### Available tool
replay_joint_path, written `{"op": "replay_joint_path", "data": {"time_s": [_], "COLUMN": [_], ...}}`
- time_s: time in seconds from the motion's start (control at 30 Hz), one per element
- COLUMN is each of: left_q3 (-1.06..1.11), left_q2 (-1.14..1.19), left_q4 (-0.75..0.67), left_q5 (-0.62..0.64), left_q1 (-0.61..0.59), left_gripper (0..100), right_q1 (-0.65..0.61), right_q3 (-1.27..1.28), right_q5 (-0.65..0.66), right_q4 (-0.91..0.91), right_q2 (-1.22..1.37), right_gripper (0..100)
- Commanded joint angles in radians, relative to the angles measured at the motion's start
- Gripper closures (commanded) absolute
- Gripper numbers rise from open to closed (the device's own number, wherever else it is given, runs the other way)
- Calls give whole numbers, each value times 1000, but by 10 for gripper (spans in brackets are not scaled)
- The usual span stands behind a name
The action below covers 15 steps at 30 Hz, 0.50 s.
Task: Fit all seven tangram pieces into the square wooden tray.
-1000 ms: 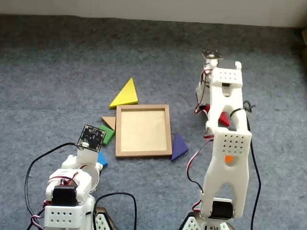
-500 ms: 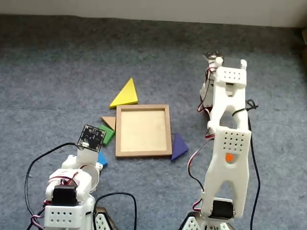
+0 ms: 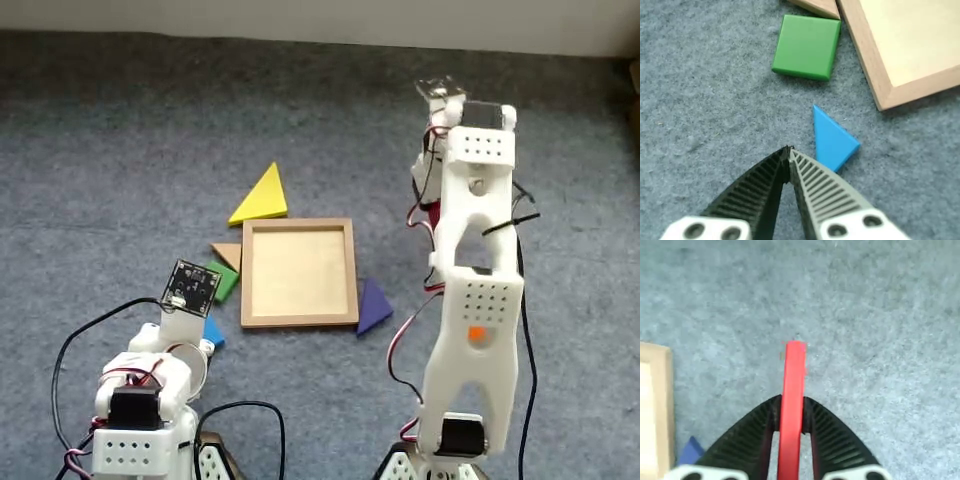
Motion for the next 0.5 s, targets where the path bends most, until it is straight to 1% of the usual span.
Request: {"op": "replay_joint_path", "data": {"time_s": [0.0, 0.2, 0.3, 0.47], "left_q3": [21, 21, 21, 21], "left_q2": [-8, -8, -8, -8], "left_q4": [5, 5, 5, 5], "left_q5": [9, 9, 9, 9], "left_q1": [-12, -12, -12, -12], "left_gripper": [993, 993, 993, 993], "right_q1": [-81, -226, -302, -410], "right_q3": [143, 412, 483, 555], "right_q5": [-38, -161, -245, -376], "right_q4": [24, 13, -28, -116], "right_q2": [-243, -504, -549, -552], "right_gripper": [994, 994, 993, 993]}}
